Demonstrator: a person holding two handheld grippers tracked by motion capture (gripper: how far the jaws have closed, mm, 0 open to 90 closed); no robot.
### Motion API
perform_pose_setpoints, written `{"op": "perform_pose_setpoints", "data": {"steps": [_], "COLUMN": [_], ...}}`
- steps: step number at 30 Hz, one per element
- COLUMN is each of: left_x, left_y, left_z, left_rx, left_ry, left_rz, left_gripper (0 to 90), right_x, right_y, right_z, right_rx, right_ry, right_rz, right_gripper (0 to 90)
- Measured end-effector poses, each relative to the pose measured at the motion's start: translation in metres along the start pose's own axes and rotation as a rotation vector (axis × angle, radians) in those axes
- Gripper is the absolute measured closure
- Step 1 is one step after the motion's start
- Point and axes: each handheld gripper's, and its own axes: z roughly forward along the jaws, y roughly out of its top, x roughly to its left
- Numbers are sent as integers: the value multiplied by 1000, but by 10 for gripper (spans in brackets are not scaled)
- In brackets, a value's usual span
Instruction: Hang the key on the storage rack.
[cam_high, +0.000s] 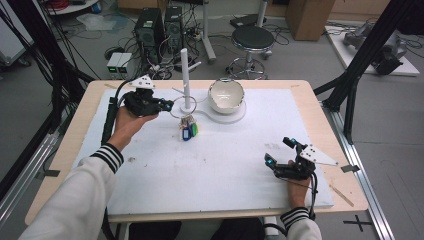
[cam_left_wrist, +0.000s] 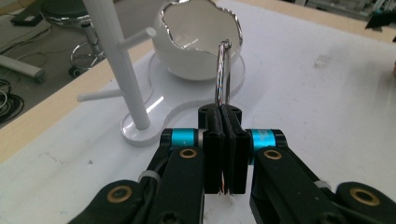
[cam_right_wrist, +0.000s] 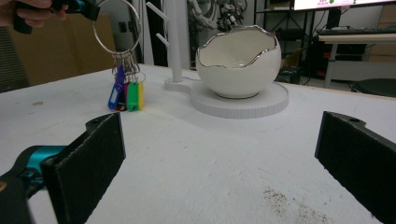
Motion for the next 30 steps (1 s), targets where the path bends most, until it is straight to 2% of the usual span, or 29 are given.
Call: {"op": "perform_pose_setpoints", "data": {"steps": [5, 10, 12, 17, 23, 30], "left_x": [6, 9, 10, 14, 25, 30], "left_y": [5, 8, 8, 7, 1, -2], "left_z": [3, 7, 10, 14, 18, 25], "left_rx": [-46, -57, -77, -91, -97, -112], "left_ry": [18, 27, 32, 48, 74, 97], "left_rz": [-42, -43, -51, -60, -120, -151], "left_gripper": [876, 876, 876, 875, 875, 875], "right_x": [0, 0, 0, 0, 0, 0], "right_y": [0, 0, 0, 0, 0, 0], "right_z": [0, 0, 0, 0, 0, 0], "right_rx": [1, 2, 1, 0, 1, 1], "right_ry": [0, -1, -1, -2, 0, 0], "right_rz": [2, 3, 2, 2, 7, 5], "right_gripper": [12, 12, 12, 12, 12, 12]}}
